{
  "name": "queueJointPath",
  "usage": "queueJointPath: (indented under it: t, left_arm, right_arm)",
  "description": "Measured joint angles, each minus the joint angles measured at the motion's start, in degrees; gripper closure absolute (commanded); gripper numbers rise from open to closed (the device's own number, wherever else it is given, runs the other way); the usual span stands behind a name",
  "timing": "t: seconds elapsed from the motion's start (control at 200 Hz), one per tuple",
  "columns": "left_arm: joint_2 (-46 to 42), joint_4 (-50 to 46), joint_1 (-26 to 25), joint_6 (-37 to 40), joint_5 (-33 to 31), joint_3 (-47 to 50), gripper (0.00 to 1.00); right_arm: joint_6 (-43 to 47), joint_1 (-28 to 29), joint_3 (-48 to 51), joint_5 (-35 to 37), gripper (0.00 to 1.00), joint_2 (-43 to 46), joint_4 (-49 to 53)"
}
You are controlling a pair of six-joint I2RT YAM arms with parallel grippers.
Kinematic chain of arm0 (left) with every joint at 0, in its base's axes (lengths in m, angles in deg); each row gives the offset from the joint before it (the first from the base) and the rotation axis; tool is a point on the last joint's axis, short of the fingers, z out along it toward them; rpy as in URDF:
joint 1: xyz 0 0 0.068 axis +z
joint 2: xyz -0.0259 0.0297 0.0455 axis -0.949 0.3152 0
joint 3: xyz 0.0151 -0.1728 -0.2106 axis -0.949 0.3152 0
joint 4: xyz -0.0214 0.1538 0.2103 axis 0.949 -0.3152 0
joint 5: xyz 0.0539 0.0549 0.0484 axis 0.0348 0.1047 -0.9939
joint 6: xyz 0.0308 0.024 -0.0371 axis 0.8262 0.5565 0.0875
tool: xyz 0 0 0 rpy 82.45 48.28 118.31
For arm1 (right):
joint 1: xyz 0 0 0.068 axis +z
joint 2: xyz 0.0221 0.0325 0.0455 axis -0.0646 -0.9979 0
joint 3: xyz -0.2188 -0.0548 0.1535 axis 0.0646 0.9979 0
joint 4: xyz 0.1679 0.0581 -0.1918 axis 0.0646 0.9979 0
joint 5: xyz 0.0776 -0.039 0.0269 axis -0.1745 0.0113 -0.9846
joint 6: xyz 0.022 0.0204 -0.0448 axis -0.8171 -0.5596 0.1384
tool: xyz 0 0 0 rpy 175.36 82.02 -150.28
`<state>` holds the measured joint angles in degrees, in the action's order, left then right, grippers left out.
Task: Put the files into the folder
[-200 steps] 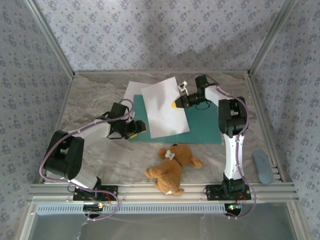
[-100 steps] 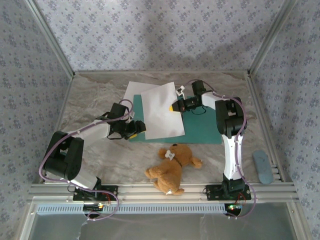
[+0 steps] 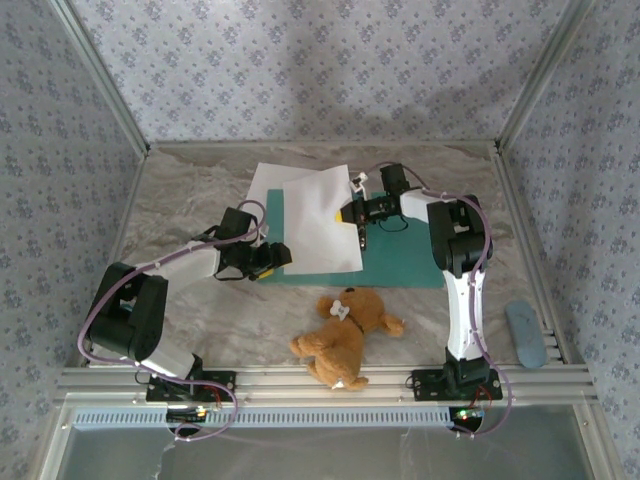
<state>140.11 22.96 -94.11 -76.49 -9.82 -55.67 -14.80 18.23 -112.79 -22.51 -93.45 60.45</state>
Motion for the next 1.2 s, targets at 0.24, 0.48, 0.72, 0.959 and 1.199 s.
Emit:
queueJointPath:
  t: [0.24,0.48,0.72,0.959,1.199]
  left_arm:
    - [0.0,0.2,0.0,-0.2,0.0,0.3,0.33]
    - [0.0,0.2,0.0,-0.2,0.0,0.4,0.33]
    - [-0.2,0.2,0.0,-0.2,0.0,0.7,0.33]
    - [-0.2,0.2,0.0,-0.2,0.0,0.7,0.33]
    - [-0.2,0.2,0.0,-0.2,0.0,0.7,0.33]
  right_arm:
    - [-4.6,0.8,3.3,0.0,1.0,0.9,-5.6]
    - [-7.1,1.4,4.0,1.0,1.0,0.9,-8.8]
    - [-7.7,2.8,4.4,2.5,0.95,1.0,-9.7]
    - [-6.9,3.3,4.3,4.3,0.7,1.2,-8.2]
    - [-5.2,2.8,1.8,6.7,0.65,1.3,-3.8]
